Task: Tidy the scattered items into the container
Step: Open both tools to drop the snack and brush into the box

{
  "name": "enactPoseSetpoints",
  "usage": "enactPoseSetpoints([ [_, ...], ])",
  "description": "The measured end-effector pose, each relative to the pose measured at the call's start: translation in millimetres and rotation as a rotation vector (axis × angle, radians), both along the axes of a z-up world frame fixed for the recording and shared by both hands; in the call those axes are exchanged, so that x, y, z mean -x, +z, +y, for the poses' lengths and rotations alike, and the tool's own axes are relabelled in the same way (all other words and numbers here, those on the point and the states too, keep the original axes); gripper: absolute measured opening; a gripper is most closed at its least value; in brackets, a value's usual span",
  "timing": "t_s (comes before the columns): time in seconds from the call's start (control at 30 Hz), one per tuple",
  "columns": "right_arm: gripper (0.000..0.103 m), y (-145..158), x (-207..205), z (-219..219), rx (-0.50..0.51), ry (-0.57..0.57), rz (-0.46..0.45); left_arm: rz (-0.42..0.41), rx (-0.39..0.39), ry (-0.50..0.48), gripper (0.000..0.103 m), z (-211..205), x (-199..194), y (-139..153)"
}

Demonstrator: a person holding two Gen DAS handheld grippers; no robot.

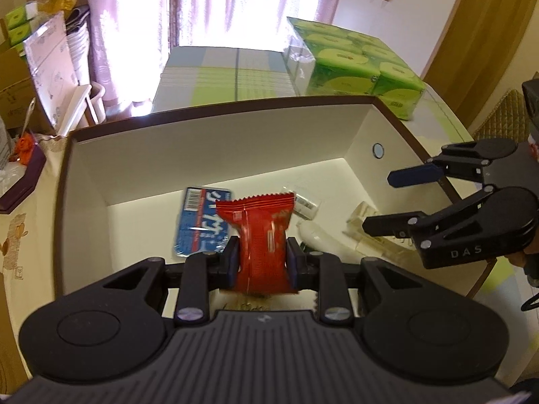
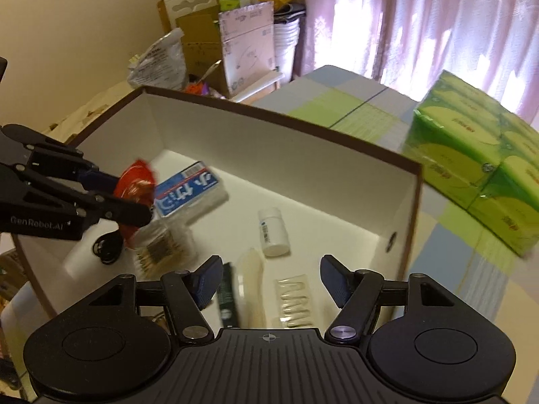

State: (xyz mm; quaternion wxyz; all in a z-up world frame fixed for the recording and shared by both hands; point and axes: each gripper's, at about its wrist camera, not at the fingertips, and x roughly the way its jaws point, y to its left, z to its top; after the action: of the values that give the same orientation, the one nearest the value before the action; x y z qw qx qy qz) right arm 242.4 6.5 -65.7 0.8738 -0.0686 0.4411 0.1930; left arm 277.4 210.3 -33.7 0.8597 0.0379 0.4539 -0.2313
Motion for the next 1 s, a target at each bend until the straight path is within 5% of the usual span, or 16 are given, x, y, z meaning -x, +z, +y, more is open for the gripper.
enactPoseSetpoints([
  [0.13, 0.094, -0.8, -3.7, -3.3, 0.024, -0.034, -0.034, 0.009, 0.005, -0.028, 0.023, -14.9, -6.3, -3.8],
  [0.37, 0.094, -1.0, -9.7, -8.0, 0.019, -0.042, -0.042, 0.012, -0.008, -0.056, 0.024, -40.3, -24.5, -11.8],
  [1.0, 0.094, 6.4, 9.2, -8.9, -0.001, -0.016, -0.064, 0.026, -0.045, 0.025, 0.065, -26.9, -18.8, -5.1],
])
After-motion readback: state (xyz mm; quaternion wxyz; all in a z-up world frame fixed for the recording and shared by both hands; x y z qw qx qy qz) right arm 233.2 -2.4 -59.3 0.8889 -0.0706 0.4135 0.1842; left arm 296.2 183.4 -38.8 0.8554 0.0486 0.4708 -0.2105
